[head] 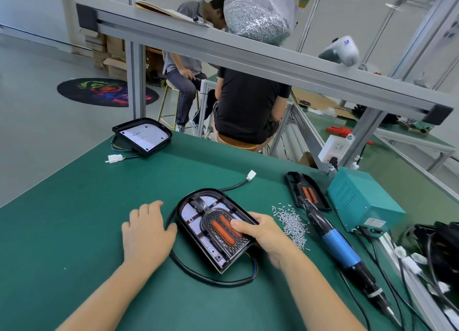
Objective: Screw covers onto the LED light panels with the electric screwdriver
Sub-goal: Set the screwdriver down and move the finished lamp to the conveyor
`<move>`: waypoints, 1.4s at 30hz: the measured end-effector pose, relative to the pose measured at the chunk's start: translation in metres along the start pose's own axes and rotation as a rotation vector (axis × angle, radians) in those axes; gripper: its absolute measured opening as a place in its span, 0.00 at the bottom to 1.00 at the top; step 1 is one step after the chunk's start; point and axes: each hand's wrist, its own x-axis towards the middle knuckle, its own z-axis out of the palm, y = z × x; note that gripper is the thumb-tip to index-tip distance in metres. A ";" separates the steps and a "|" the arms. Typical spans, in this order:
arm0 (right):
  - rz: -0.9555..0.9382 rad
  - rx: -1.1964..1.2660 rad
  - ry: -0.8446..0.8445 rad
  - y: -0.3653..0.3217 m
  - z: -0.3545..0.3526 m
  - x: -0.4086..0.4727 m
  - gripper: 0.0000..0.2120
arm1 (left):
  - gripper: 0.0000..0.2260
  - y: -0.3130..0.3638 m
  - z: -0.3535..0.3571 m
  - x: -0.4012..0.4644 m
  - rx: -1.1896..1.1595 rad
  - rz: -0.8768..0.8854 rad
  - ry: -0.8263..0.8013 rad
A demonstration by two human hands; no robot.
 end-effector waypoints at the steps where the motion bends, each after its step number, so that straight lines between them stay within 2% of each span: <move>1: -0.003 0.008 0.004 0.001 0.000 0.000 0.20 | 0.21 -0.003 0.000 0.000 0.107 0.031 -0.013; 6: -0.052 -0.001 0.011 0.004 0.000 -0.003 0.11 | 0.08 0.004 -0.007 0.007 0.200 0.056 -0.026; 9: -0.110 0.001 0.025 0.007 0.000 -0.007 0.14 | 0.04 0.007 -0.003 0.016 0.092 0.027 0.023; 11: -0.157 0.008 0.052 0.011 0.001 -0.010 0.15 | 0.04 0.007 0.004 0.021 -0.215 -0.033 0.045; 14: -0.213 0.024 0.075 0.017 0.001 -0.013 0.11 | 0.13 0.021 0.008 0.021 -0.972 -0.200 -0.096; 16: -0.236 0.023 0.085 0.018 0.002 -0.015 0.12 | 0.10 0.028 0.009 0.018 -1.190 -0.290 -0.109; 19: -0.283 -0.020 0.097 0.017 0.002 -0.018 0.14 | 0.15 0.034 0.007 0.012 -1.236 -0.284 -0.154; 22: -0.346 -0.071 0.085 0.015 0.000 -0.021 0.11 | 0.08 0.038 0.003 0.009 -1.279 -0.260 -0.221; 25: -0.390 -0.146 0.073 0.012 -0.001 -0.022 0.13 | 0.03 0.040 -0.002 0.011 -1.371 -0.307 -0.264; 28: -0.410 -0.206 0.048 0.006 0.001 -0.023 0.13 | 0.04 0.040 -0.004 0.014 -1.489 -0.355 -0.354; 30: -0.463 -0.376 0.137 0.003 0.001 -0.022 0.14 | 0.04 0.037 -0.002 0.015 -1.524 -0.335 -0.381; 31: -0.490 -0.486 0.200 0.000 -0.001 -0.021 0.17 | 0.05 0.035 -0.002 0.015 -1.536 -0.320 -0.377; 33: -0.501 -0.644 0.261 -0.010 -0.004 -0.020 0.31 | 0.05 0.033 0.000 0.015 -1.562 -0.294 -0.348; 35: -0.465 -0.778 0.232 -0.023 -0.006 -0.018 0.48 | 0.06 0.031 0.002 0.014 -1.595 -0.269 -0.320; 37: -0.439 -0.911 0.178 -0.036 -0.009 -0.015 0.58 | 0.06 0.031 0.002 0.015 -1.619 -0.234 -0.303; 39: -0.414 -0.953 0.126 -0.046 -0.010 -0.013 0.60 | 0.08 0.030 0.001 0.015 -1.640 -0.192 -0.291; 42: -0.360 -0.920 0.046 -0.056 -0.009 -0.015 0.57 | 0.10 0.030 -0.001 0.018 -1.667 -0.139 -0.277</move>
